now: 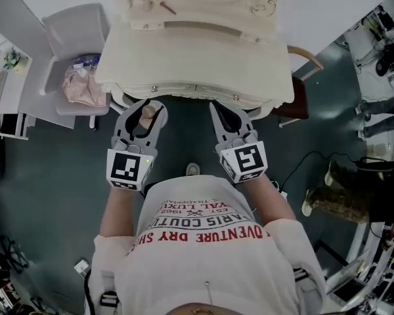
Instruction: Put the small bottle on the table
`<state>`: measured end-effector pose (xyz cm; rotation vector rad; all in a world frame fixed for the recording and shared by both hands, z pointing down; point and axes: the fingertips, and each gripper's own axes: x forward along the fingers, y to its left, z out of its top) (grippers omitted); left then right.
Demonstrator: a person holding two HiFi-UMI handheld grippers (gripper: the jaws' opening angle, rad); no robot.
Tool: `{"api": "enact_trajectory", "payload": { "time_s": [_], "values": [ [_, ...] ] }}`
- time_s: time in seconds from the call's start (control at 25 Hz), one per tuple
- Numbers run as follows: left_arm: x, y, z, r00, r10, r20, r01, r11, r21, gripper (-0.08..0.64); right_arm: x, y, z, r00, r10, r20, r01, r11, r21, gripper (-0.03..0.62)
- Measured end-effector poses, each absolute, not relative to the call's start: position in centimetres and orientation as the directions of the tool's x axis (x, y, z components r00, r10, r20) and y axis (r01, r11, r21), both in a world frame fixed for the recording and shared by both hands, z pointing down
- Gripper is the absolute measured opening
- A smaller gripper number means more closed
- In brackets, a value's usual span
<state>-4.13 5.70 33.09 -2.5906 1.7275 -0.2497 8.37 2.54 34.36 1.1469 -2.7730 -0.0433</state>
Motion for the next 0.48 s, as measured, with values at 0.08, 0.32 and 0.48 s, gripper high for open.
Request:
{"api": "enact_trajectory", "payload": {
  "time_s": [0.08, 0.32, 0.48],
  "values": [
    [-3.2, 3.3, 33.4, 0.365, -0.923, 0.126, -0.921, -0.377, -0.097, 0.135, 9.3, 0.2, 34.9, -0.702, -0.701, 0.123, -0.696, 0.712, 0.088, -0.002],
    [-1.5, -3.0, 34.5, 0.358, -0.921, 0.154, -0.923, -0.375, -0.092, 0.135, 10.3, -5.8, 36.8, -0.712, -0.686, 0.149, -0.686, 0.725, 0.06, -0.002],
    [-1.4, -7.4, 36.1, 0.37, -0.911, 0.182, -0.919, -0.388, -0.073, 0.135, 10.2, -9.6, 38.3, -0.706, -0.687, 0.174, -0.692, 0.721, 0.038, -0.002]
  ]
}}
